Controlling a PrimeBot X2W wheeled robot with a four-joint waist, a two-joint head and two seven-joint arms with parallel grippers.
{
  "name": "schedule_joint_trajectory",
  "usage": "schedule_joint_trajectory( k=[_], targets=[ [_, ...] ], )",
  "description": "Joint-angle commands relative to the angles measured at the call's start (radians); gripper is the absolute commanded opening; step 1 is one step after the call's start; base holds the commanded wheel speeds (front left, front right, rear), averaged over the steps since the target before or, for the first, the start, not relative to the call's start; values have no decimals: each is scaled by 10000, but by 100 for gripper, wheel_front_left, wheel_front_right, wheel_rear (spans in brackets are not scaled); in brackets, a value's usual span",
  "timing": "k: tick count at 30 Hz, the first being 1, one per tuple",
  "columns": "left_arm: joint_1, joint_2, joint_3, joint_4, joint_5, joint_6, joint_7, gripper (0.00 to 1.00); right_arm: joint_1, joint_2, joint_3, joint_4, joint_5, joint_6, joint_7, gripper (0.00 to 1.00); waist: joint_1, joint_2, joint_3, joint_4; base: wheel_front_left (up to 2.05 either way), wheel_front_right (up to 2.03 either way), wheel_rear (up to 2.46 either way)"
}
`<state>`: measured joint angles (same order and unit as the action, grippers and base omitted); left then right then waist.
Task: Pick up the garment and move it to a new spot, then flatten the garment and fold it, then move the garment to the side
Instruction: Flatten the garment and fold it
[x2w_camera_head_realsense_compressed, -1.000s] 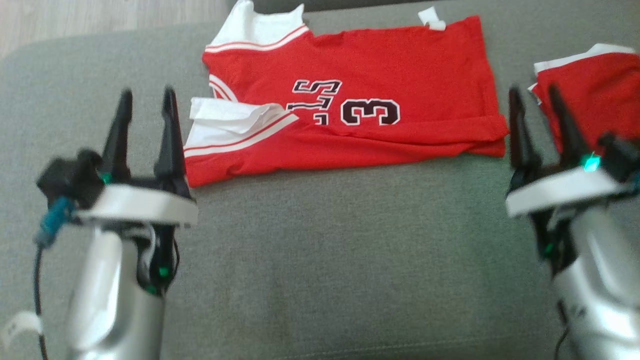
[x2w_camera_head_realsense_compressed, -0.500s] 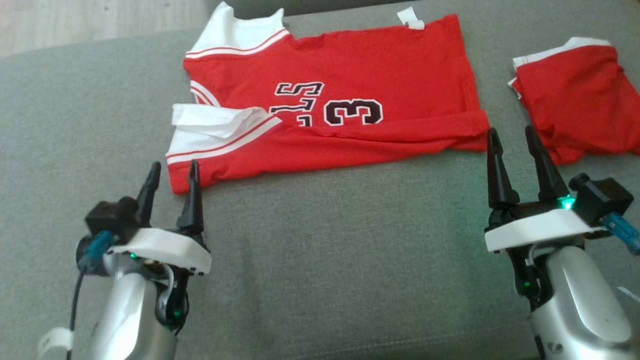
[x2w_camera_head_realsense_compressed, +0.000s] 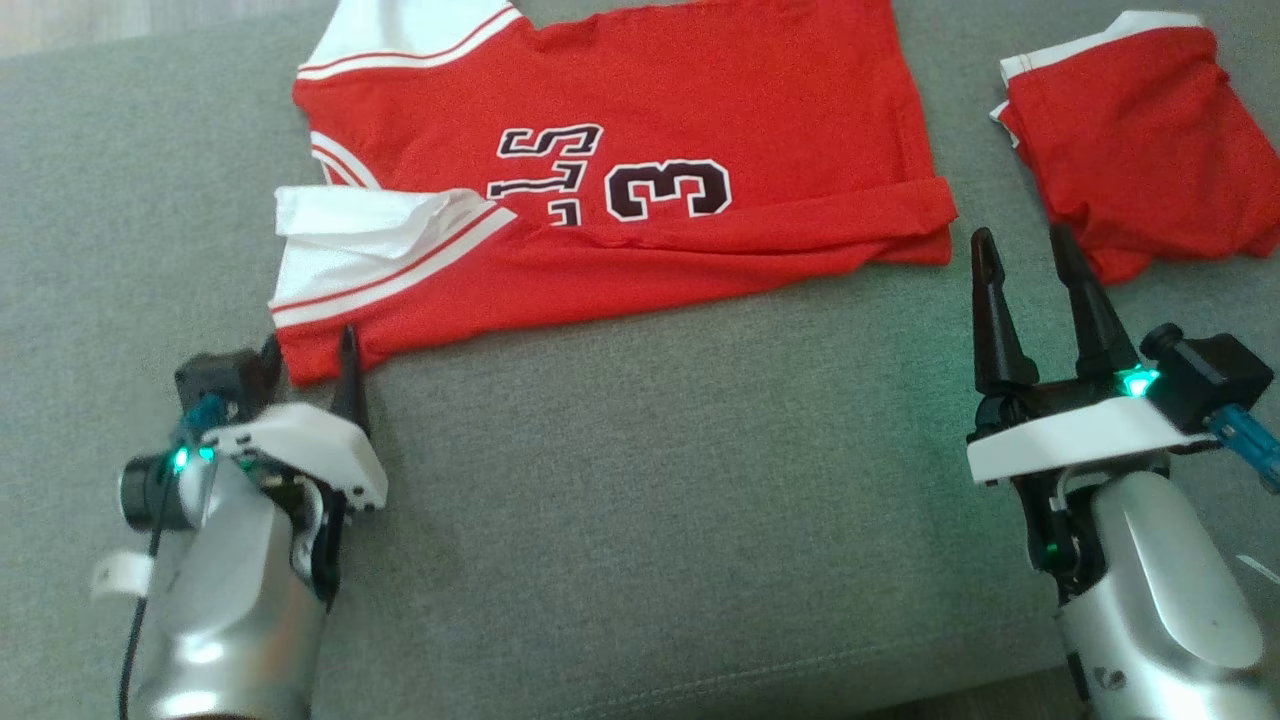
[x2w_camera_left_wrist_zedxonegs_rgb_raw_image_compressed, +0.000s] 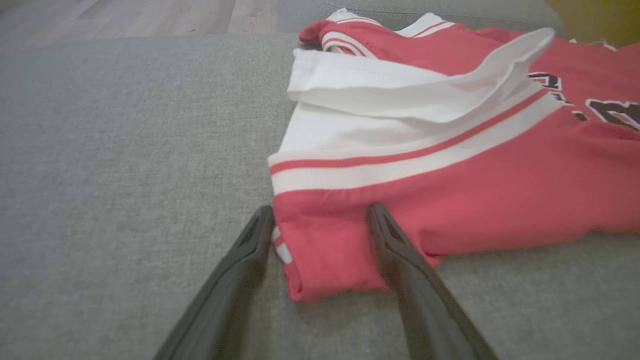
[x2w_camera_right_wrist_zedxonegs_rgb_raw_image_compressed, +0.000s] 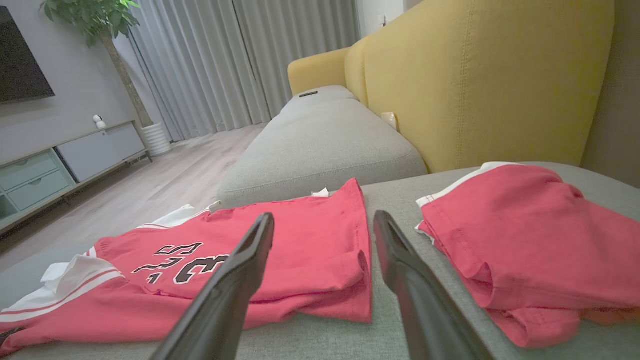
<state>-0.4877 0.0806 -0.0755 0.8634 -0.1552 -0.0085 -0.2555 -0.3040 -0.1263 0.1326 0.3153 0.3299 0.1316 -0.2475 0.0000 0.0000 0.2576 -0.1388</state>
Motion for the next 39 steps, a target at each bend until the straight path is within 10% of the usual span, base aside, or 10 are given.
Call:
schedule_joint_trajectory(
  k=[1,5,6,7,23,39],
  targets=[
    [-459,325,256,-12,101,30,18,100,-264,37,208,-332,37,-9,2,100,0,0,70,-45,0,0,0],
    [-894,354,25,731,188,-156,34,100,-309,36,178,-246,21,-9,205,100,0,0,173,-56,0,0,0],
    [-986,352,-44,887,212,-220,33,73,-321,41,156,-208,10,-9,270,100,0,0,189,-47,0,0,0],
    [-1073,342,-105,997,223,-297,25,0,-337,43,121,-151,-29,-9,355,100,0,0,205,-34,0,0,0],
    [-500,148,-523,-3437,655,-769,-61,0,-1072,519,-1434,1490,-908,-9,2172,100,0,0,202,845,0,0,0],
    [-410,-4,-989,-4009,787,-996,-62,0,-2929,757,-2333,4378,-217,-9,3109,100,0,0,562,1371,0,0,0]
  ],
)
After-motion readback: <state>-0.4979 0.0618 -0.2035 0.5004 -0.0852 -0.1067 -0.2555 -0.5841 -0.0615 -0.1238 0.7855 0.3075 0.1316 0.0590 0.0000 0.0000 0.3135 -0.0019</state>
